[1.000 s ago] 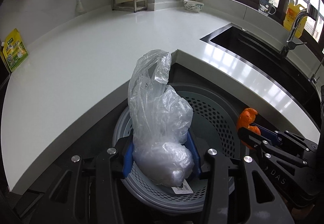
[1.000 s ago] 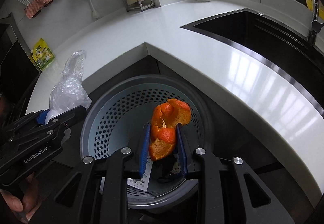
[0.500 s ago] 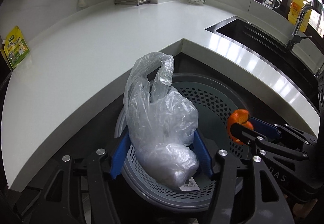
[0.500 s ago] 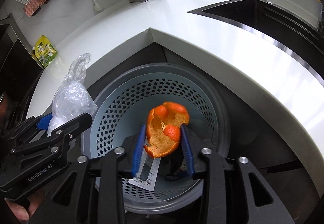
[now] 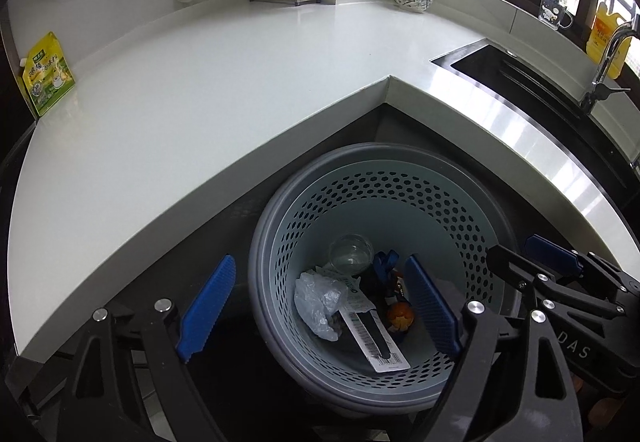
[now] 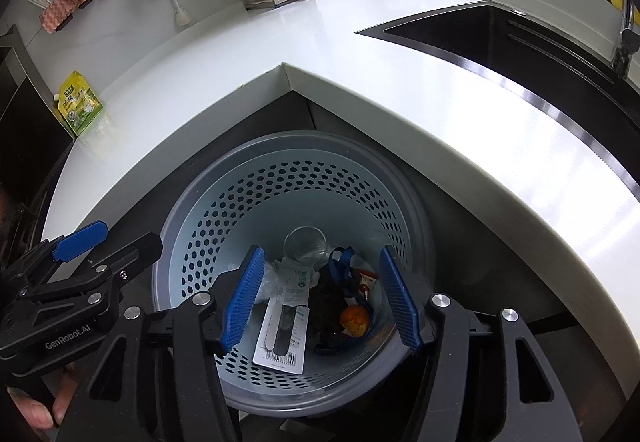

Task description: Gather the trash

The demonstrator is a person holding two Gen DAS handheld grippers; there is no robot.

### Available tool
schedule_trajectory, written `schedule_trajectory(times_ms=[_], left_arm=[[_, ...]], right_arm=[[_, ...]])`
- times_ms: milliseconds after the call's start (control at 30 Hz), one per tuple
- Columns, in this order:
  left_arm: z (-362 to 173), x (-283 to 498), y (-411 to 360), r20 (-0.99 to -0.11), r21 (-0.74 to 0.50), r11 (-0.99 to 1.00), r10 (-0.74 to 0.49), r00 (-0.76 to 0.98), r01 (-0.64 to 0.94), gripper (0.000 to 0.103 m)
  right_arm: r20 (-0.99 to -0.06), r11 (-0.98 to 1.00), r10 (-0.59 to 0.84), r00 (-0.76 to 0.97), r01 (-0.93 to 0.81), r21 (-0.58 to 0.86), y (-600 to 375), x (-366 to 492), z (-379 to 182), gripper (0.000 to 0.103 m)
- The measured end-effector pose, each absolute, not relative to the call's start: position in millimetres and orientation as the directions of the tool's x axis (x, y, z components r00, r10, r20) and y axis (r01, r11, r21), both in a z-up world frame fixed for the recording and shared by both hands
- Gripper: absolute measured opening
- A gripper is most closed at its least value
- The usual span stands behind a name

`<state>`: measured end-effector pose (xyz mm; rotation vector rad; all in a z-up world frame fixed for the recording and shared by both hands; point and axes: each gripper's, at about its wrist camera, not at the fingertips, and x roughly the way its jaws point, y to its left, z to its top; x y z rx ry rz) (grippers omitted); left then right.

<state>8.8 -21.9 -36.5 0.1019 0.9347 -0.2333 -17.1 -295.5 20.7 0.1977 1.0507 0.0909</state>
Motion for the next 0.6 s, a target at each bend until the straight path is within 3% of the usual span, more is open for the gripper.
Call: schedule_trajectory(times_ms=[600], left_arm=[[-22, 2, -13, -0.792, -0.024, 0.977, -0.148, 0.593, 0.213, 0.096]], right_arm=[[-0.861, 0.982, 0.135, 0.49, 0.046, 0.18, -294, -25, 26, 0.063]])
